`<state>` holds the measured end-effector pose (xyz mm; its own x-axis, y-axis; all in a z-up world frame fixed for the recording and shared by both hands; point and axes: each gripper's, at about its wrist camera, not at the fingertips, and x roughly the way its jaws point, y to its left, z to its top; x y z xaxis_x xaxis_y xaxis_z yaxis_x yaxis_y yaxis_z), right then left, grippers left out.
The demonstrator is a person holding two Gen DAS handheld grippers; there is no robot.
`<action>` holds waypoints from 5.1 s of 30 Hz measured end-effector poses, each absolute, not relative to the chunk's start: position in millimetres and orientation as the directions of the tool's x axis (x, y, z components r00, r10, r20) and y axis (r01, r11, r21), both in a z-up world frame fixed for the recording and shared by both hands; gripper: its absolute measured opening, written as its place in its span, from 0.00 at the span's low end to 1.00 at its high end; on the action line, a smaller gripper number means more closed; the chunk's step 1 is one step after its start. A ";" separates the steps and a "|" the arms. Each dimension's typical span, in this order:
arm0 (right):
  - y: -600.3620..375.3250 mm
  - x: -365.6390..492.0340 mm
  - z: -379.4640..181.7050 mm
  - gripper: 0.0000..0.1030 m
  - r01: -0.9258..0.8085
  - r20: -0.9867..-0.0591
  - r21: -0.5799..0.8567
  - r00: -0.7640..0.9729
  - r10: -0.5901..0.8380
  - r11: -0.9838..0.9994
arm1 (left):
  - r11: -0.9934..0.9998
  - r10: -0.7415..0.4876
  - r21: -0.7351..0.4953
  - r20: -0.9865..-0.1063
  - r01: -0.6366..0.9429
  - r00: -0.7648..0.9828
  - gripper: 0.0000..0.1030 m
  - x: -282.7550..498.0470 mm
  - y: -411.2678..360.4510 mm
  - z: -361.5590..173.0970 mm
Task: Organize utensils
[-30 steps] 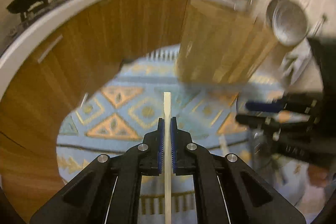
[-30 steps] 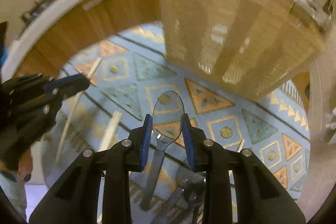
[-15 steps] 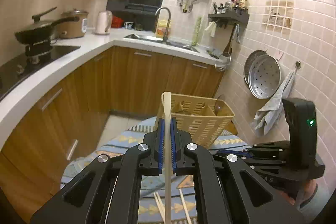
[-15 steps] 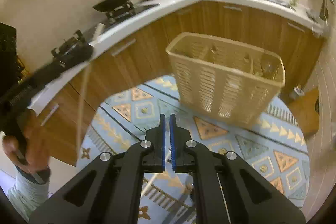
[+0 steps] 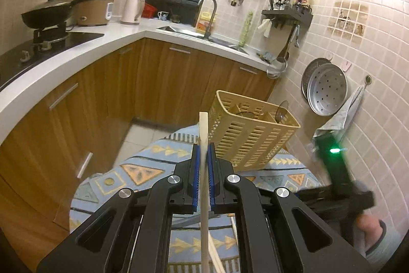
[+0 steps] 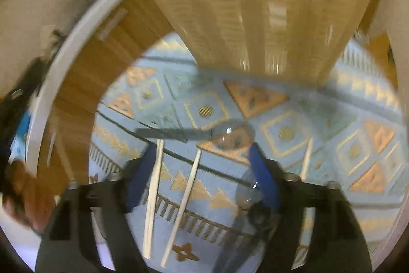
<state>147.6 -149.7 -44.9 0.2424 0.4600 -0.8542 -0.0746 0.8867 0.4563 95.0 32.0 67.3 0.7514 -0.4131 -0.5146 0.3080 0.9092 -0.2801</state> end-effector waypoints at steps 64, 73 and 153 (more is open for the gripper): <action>-130.1 168.7 -56.1 0.03 -0.071 -0.968 0.180 0.166 0.189 0.981 | 0.887 -0.457 -0.322 -0.496 0.331 0.738 0.04 91.1 51.6 50.5; -153.3 132.2 -18.0 0.02 -0.210 -0.899 0.304 0.259 0.353 0.929 | 0.888 -0.455 -0.300 -0.462 0.349 0.761 0.04 88.7 43.8 62.9; -276.0 155.0 48.5 0.39 -0.121 -0.421 0.153 0.890 0.175 0.981 | 0.912 -0.410 -0.083 -0.161 0.402 0.898 0.12 165.1 -49.4 87.4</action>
<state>155.0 -276.0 48.5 0.8899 0.1751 -0.4213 -0.1207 0.9809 0.1528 165.1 -49.4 87.4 0.8976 -0.4104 -0.1608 0.4020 0.9119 -0.0830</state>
